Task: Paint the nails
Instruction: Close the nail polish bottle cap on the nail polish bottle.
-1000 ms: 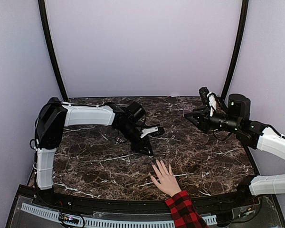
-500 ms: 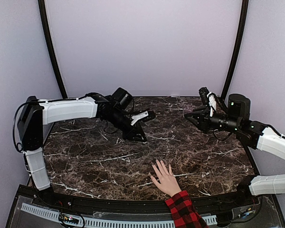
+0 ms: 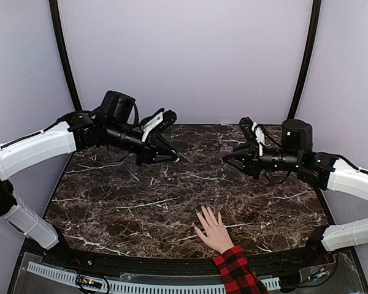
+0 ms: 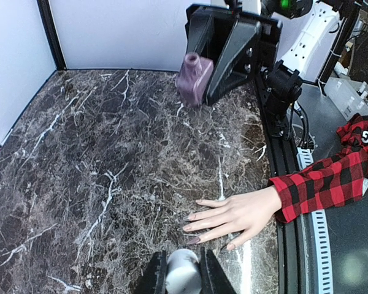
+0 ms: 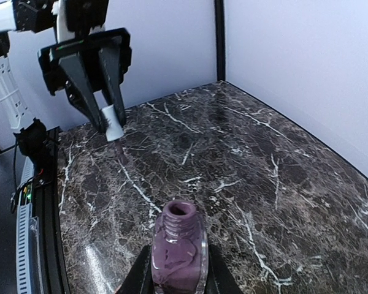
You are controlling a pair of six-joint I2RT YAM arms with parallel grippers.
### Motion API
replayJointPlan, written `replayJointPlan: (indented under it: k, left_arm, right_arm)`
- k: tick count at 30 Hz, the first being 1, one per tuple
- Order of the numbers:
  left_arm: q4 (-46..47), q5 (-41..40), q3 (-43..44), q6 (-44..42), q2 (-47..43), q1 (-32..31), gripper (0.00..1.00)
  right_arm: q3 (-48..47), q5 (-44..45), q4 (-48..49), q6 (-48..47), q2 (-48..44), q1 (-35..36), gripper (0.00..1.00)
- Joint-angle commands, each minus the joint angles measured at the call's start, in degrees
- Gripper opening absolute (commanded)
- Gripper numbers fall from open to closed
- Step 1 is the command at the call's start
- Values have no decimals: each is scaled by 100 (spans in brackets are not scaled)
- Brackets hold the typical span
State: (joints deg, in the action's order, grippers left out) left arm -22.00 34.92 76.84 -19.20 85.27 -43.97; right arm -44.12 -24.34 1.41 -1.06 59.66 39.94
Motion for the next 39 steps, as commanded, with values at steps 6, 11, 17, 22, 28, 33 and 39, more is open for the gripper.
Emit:
replayJointPlan:
  k: [6,11,17,22,28,33,39]
  left_arm:
    - [393,729,-298,261,-1027,25,0]
    - [871,1019,-566,387,-1381,-12,0]
    - [962,948,-650,360,-1392,-235,0]
    - [1150,809,-758,328,-1336,-404,0]
    - [1152,755,-835,124,-1239,-521,0]
    - [1342,625,-1036,-4,-1333,-586,0]
    - [1427,597,-1175,-108,-1366,-617,0]
  right_arm:
    - [-759,-578,-292,-661,612,802,0]
    - [-1120,-644,-659,-941,944,1034,0]
    - [-1280,-495,-746,-1138,1179,1334,0]
    - [-1446,-199,-971,-1380,1366,1601,0]
    - [-1531,-70,-1027,-1498,1404,1757,0]
    - [-1542,-93,-1033,-1555,1451,1803,0]
    - [-1560,-85,-1050,-1583,1490,1850,0]
